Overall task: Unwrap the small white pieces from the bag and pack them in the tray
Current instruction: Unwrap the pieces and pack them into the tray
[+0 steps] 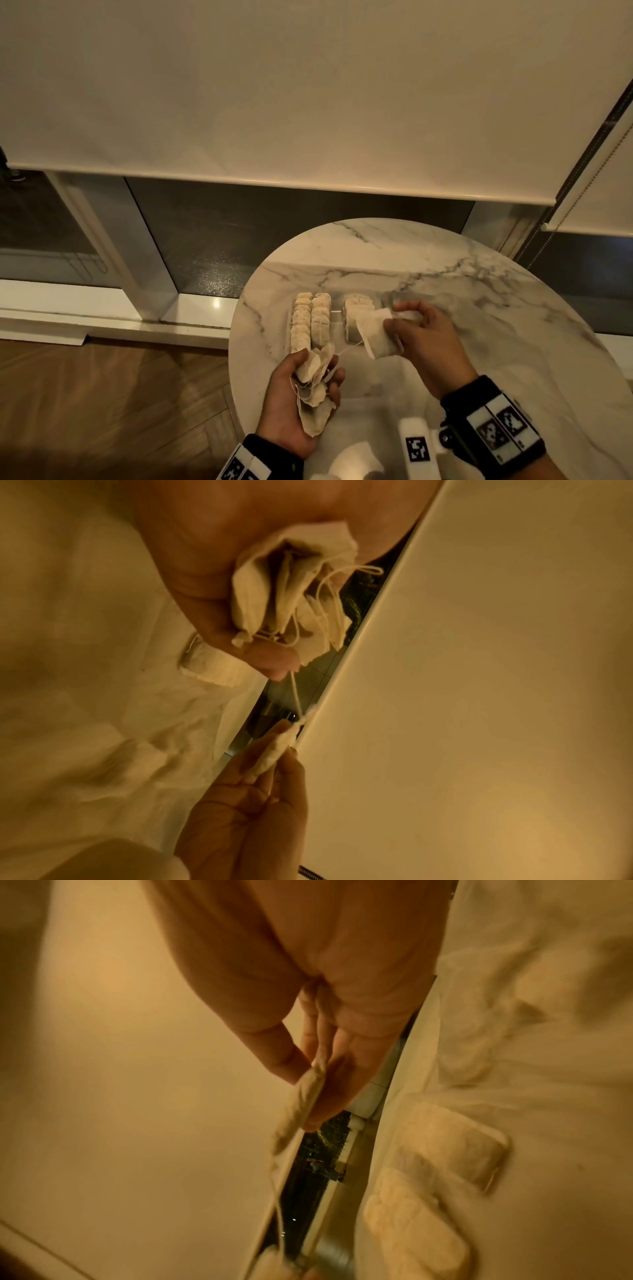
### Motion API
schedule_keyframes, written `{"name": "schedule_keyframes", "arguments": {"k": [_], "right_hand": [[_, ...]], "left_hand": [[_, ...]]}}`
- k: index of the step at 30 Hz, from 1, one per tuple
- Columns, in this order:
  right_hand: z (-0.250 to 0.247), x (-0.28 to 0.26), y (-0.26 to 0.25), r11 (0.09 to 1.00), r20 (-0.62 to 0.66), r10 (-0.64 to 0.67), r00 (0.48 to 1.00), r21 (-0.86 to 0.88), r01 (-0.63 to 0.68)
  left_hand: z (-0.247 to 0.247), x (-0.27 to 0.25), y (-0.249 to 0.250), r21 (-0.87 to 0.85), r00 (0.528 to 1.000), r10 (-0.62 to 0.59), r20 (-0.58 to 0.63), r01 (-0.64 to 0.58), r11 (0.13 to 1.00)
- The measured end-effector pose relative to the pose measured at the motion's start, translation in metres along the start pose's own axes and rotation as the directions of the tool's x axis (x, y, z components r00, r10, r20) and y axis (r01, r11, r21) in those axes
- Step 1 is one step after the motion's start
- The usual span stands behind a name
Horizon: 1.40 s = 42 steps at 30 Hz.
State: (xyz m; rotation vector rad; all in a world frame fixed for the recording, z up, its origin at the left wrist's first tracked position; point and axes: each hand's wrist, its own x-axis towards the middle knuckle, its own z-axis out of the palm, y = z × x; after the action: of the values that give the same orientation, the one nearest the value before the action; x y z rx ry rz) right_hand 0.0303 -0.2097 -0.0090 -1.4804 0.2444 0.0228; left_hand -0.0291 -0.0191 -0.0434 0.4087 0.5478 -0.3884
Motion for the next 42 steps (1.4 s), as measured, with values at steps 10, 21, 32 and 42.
{"name": "schedule_keyframes", "arguments": {"k": [10, 21, 32, 42], "right_hand": [[0.025, 0.067, -0.007, 0.767, 0.119, -0.025, 0.993, -0.635, 0.095], [0.051, 0.085, 0.007, 0.310, 0.286, 0.467, 0.837, -0.939, 0.148], [0.056, 0.098, 0.014, 0.124, 0.330, 0.455, 0.827, -0.943, 0.308], [0.066, 0.104, 0.009, -0.144, 0.278, 0.316, 0.907, -0.931, 0.336]], "left_hand": [[-0.028, 0.008, 0.032, -0.132, 0.998, 0.048, -0.037, -0.053, 0.990], [-0.040, 0.010, 0.039, -0.146, 0.997, 0.066, -0.032, -0.070, 0.987], [-0.041, 0.009, 0.040, -0.149, 0.997, 0.065, -0.052, -0.072, 0.986], [-0.039, 0.011, 0.041, -0.135, 0.996, 0.073, -0.059, -0.080, 0.988]]}}
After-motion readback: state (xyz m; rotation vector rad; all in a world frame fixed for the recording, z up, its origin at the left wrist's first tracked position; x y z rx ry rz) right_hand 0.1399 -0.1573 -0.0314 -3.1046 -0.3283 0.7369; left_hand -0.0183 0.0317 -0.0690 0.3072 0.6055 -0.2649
